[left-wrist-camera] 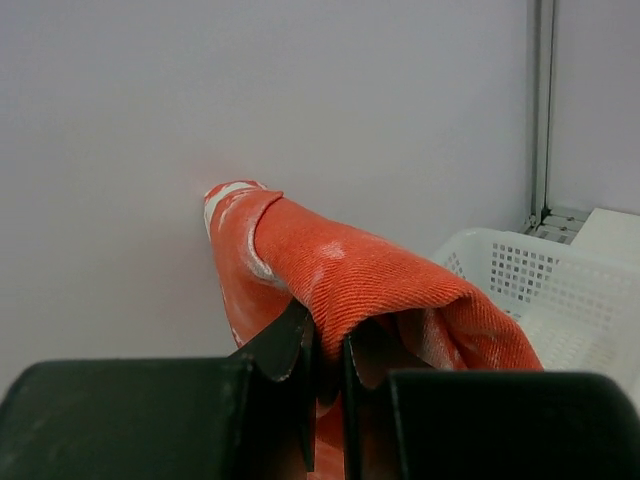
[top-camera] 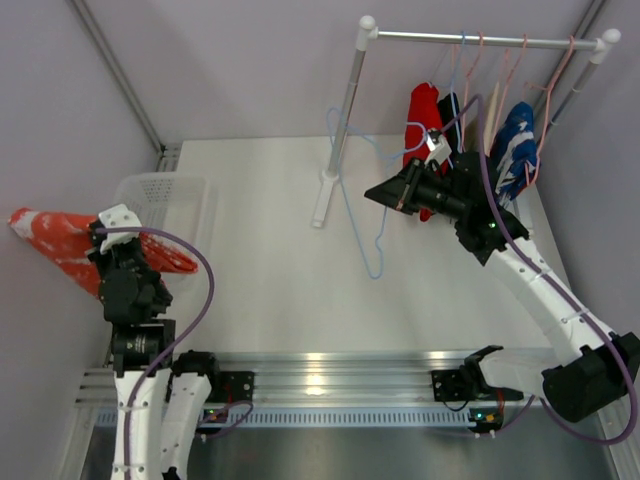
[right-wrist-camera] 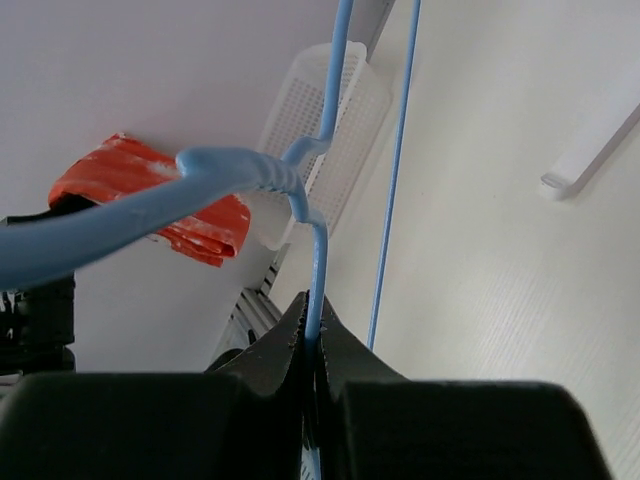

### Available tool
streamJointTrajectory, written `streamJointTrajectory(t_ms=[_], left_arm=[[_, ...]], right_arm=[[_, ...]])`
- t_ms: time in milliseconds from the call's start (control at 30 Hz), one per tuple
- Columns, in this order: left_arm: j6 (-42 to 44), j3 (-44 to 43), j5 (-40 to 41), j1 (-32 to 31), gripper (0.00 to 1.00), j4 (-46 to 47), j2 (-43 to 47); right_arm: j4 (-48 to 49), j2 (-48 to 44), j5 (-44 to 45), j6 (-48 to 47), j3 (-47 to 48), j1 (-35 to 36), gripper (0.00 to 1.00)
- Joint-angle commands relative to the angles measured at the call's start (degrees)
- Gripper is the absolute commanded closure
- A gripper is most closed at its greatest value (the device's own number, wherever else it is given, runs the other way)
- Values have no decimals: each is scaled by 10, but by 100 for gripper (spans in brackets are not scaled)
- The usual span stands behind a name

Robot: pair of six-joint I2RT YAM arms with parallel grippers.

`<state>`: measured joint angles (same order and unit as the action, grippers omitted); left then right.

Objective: Remove the trousers from the hanger

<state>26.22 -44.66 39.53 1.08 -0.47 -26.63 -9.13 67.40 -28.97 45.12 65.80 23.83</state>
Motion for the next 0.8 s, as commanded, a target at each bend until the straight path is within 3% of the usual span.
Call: streamJointTrajectory(t_ms=[0,167,333,567,667,767], left_arm=[[4,7,-4,9,100,98,10],[39,38,-27,9,100,174,-40],[73,82,-95,9,100,310,-139],[11,23,-175,48,100,357,-396],[-34,-17,-217,72,100,358,-456],[-49,-57,-231,82,87,352,-533]], right_arm=[[2,-24,-14,-9,35,-5,100],[2,-26,-15,-7,31,-5,100],[3,-17,-16,-9,35,-5,100],[-7,-8,0,-17,53,-5,100],[-23,-13,1,-28,54,-7,100],[-34,-19,1,-38,57,-9,100]])
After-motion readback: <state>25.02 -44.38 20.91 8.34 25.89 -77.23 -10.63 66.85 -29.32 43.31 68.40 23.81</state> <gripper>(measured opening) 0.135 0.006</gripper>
